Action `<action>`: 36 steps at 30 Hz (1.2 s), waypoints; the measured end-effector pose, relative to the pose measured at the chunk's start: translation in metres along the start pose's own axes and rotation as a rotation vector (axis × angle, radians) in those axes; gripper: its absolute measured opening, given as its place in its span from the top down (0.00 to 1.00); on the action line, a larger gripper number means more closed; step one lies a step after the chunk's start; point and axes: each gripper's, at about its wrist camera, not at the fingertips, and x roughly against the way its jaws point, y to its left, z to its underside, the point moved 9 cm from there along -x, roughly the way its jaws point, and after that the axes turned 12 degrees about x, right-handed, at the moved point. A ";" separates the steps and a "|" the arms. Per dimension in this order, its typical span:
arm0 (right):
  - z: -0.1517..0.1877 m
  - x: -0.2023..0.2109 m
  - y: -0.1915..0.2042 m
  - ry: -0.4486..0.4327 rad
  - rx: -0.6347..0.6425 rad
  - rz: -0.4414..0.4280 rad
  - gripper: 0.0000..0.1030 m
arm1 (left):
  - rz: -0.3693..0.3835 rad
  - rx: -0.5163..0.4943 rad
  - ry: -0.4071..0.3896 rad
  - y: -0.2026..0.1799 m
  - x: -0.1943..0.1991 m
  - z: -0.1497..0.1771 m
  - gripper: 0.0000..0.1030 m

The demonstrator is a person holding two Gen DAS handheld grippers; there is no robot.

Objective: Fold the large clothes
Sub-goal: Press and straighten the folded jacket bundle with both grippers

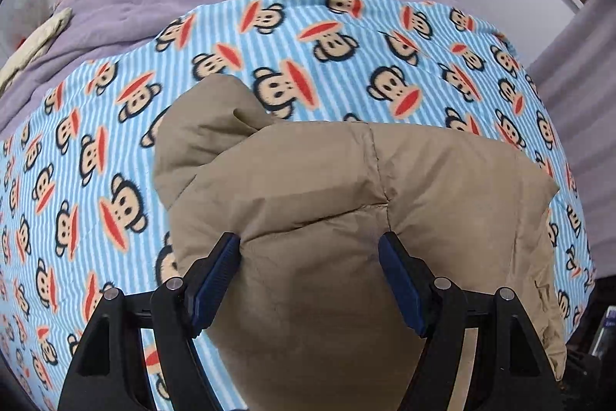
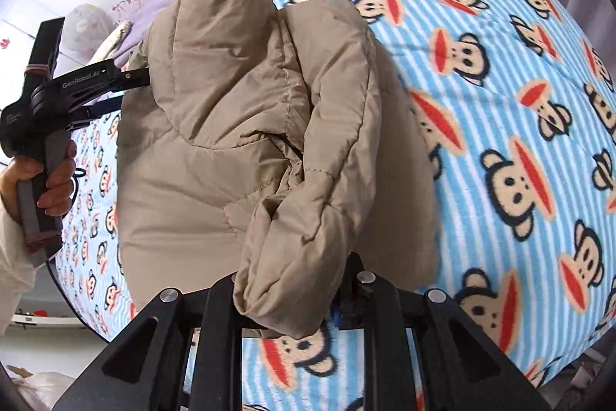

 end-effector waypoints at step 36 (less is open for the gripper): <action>-0.021 -0.024 -0.041 0.046 -0.024 -0.034 0.47 | -0.058 -0.051 0.046 -0.022 0.028 0.032 0.28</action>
